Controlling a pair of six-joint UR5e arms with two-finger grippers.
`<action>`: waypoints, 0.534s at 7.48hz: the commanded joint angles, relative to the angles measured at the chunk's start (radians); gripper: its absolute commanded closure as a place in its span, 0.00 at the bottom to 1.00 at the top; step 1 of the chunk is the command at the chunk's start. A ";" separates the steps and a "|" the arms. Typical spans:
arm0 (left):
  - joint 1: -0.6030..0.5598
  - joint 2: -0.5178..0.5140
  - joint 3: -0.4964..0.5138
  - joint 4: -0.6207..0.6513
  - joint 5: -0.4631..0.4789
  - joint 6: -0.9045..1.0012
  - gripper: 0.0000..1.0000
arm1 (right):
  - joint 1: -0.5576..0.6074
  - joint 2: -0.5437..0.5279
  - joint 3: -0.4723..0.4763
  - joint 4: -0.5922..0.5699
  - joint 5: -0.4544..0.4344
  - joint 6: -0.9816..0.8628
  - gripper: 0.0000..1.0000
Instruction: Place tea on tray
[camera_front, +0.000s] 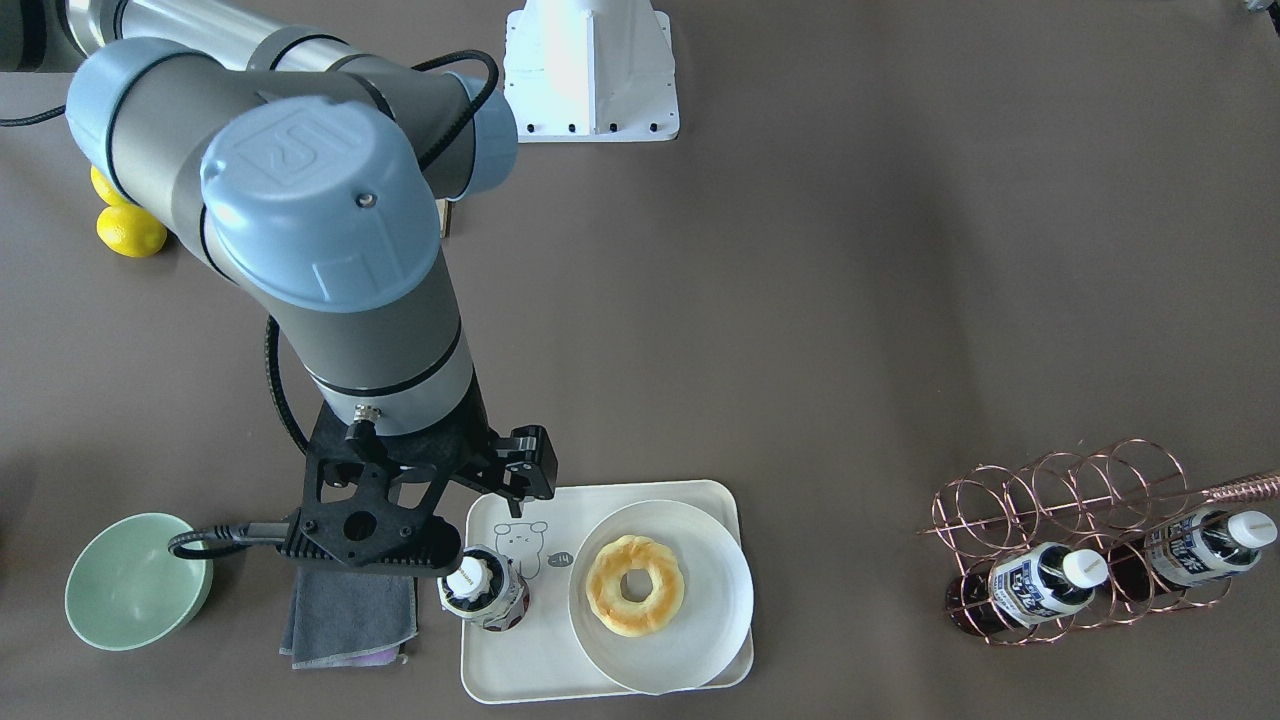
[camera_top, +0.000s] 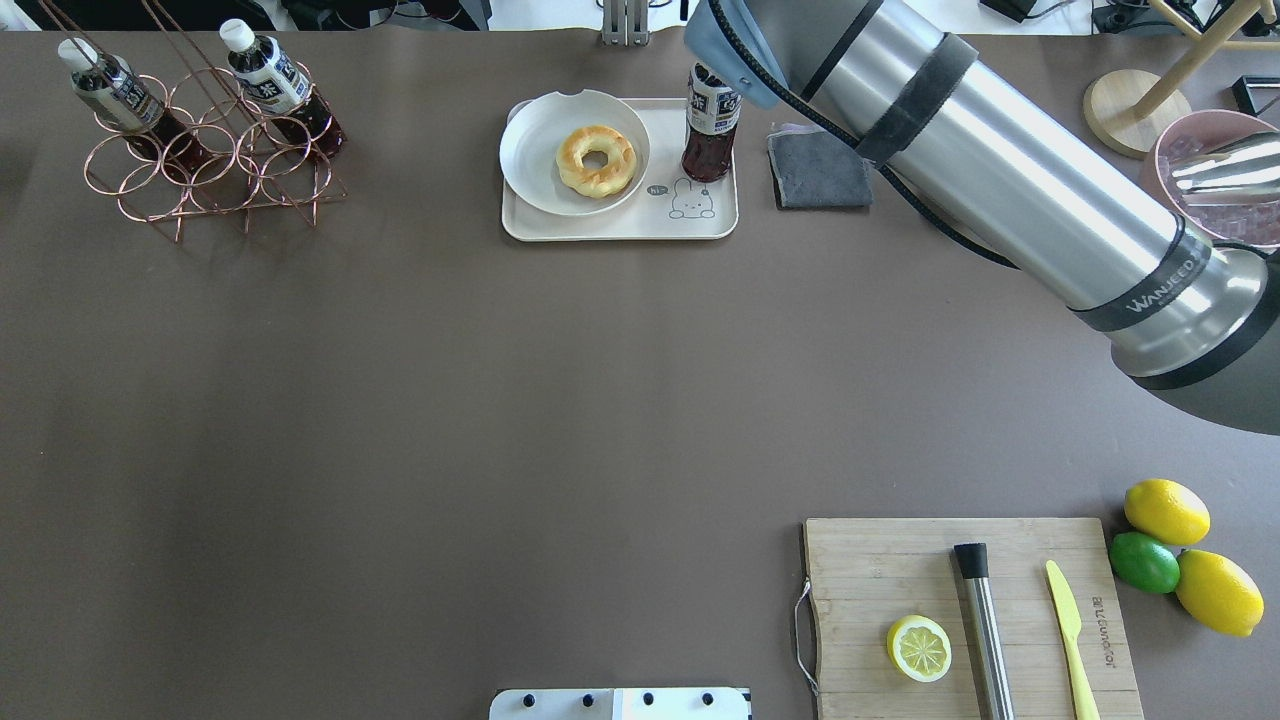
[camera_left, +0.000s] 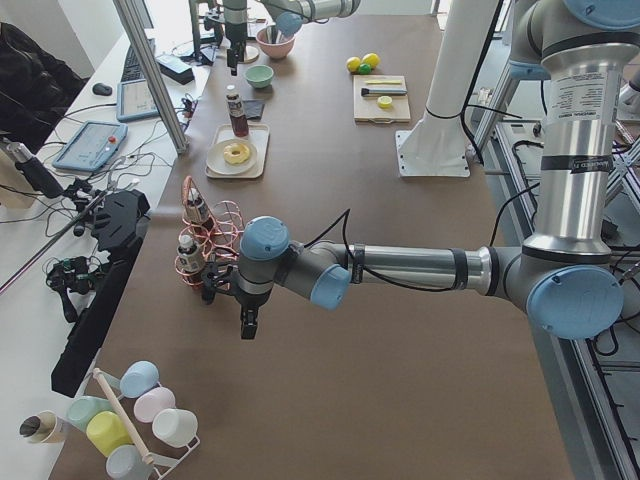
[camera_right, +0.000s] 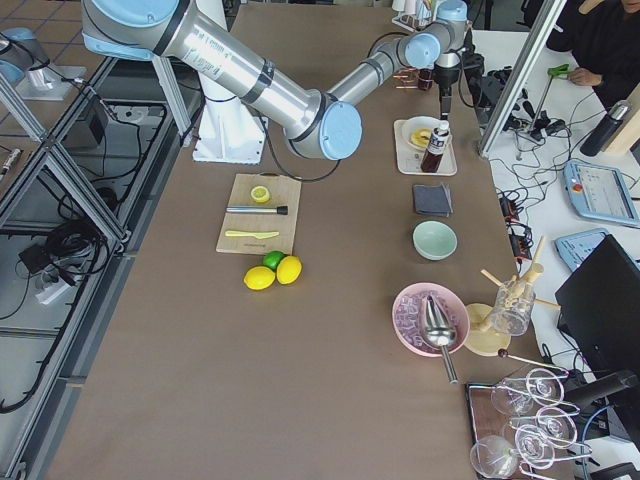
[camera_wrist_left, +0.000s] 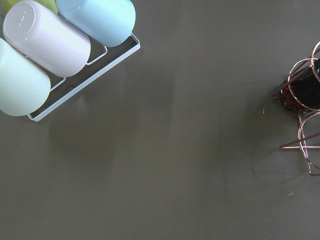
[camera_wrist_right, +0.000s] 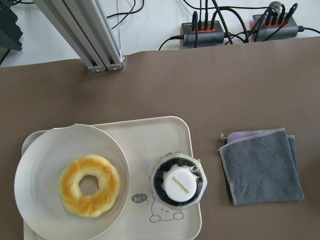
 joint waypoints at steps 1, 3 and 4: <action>0.000 0.008 0.005 -0.001 0.007 0.004 0.03 | 0.068 -0.190 0.298 -0.283 -0.004 -0.185 0.00; -0.002 0.028 0.009 0.000 -0.003 0.004 0.03 | 0.178 -0.458 0.445 -0.310 -0.004 -0.442 0.00; -0.003 0.035 0.008 -0.001 -0.006 0.005 0.03 | 0.267 -0.539 0.442 -0.313 0.005 -0.594 0.00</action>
